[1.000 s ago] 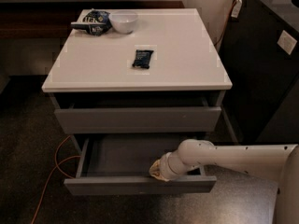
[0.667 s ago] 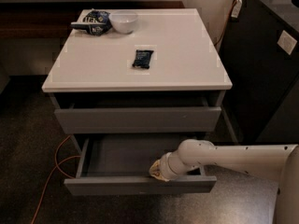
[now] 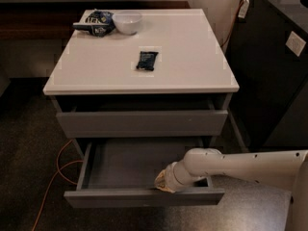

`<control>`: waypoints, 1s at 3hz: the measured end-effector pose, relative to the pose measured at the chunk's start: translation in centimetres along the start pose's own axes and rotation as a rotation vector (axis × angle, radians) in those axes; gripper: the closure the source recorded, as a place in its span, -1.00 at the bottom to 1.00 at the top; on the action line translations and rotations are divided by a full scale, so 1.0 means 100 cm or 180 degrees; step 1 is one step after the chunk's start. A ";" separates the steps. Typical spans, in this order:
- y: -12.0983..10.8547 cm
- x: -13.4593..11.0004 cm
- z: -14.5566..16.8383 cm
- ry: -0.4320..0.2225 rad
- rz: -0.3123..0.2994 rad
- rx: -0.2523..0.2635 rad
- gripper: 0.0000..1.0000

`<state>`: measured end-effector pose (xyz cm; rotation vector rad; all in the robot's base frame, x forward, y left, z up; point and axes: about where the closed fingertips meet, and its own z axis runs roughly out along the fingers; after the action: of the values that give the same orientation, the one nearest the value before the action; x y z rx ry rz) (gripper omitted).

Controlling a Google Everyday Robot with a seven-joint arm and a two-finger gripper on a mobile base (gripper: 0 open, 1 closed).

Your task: Open middle drawer

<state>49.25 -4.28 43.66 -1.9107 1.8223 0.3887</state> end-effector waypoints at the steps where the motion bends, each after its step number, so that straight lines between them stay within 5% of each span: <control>1: 0.001 0.000 -0.002 0.0008 0.0004 0.0013 1.00; 3: 0.009 0.014 -0.001 0.0090 0.0044 0.0101 1.00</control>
Offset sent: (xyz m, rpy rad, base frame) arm -0.0077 -0.0154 -0.0050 -0.0243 -0.0418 -0.0445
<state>48.41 -5.54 42.90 -1.8924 1.8495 0.3372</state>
